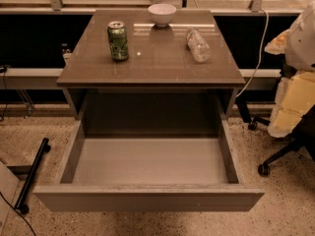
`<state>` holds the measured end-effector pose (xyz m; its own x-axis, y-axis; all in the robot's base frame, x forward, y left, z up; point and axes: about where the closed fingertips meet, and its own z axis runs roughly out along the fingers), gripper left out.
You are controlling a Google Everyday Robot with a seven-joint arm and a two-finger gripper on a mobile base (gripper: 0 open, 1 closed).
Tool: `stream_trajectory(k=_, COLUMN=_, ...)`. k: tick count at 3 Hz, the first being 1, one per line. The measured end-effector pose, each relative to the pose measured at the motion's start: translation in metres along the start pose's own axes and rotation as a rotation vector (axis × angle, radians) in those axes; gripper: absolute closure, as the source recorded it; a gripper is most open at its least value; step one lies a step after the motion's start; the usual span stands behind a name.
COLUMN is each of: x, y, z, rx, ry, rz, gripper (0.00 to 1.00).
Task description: Place green can into top drawer
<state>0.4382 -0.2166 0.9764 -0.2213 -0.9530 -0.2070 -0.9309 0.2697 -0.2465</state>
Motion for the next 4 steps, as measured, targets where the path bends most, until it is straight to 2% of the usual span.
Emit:
stream_trajectory(k=1, x=-0.006, y=-0.001, z=0.001, rx=0.006, ry=-0.017, rz=-0.002, gripper=0.0)
stream_trajectory(k=2, x=-0.041, y=-0.002, z=0.015, rx=-0.001, ry=-0.095, rz=-0.029, gripper=0.0)
stream_trajectory(k=3, x=-0.107, y=-0.014, z=0.043, rx=-0.011, ry=-0.238, rz=-0.066, gripper=0.0)
stream_trajectory(k=4, x=-0.149, y=-0.029, z=0.058, rx=0.0, ry=-0.318, rz=-0.087, gripper=0.0)
